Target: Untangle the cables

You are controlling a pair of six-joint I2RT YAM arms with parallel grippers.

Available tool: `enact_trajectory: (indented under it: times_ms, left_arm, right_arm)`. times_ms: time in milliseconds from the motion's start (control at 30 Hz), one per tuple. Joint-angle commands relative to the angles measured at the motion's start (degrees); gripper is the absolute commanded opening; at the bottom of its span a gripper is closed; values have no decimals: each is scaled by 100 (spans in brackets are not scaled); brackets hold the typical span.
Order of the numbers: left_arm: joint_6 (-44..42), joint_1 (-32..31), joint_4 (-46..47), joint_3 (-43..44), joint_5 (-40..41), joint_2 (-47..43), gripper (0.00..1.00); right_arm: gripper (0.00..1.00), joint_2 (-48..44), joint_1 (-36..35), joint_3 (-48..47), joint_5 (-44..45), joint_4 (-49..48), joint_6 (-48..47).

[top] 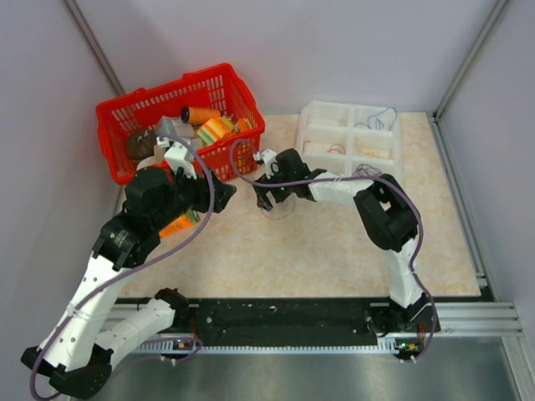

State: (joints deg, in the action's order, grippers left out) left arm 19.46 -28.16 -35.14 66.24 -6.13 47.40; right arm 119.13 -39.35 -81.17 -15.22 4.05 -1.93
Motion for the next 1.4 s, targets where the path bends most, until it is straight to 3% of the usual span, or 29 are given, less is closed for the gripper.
enact_trajectory:
  times_ms: [0,167,467,600,633,700,833,900,1000,1200,1333,1367]
  left_arm:
    - [40,30,147,30,16,15,67]
    - [14,30,200,109,-55,156,67]
    - [14,30,420,188,-125,454,67]
    - [14,30,534,179,-160,569,67]
    - [14,39,543,196,-169,604,67]
    - [22,39,578,205,-187,665,67]
    - [40,39,587,249,-239,736,67]
    - [5,39,561,276,-213,745,67]
    - [-22,39,578,284,-160,780,67]
    - [101,39,701,197,-301,894,66]
    - [207,30,833,109,-353,920,66]
    - [233,30,833,117,-371,938,66]
  right_arm:
    - [86,93,42,259,-103,122,-44]
    - [84,-197,-54,759,-25,166,-96]
    - [79,-1207,-827,1980,449,280,149]
    - [64,-1497,-1170,2499,871,350,580]
    - [57,-1550,-1249,2587,976,368,571]
    - [31,-1525,-1320,2589,1283,569,545]
    - [8,-1611,-1504,2684,1373,956,492]
    - [0,-2058,-1636,2965,988,948,571]
    - [0,-3076,-1698,3430,433,974,738]
    - [0,-5108,-1637,4231,703,1203,1089]
    - [0,-4858,-1251,4005,1328,1045,1213]
    - [8,-4621,-1137,3821,1355,966,1230]
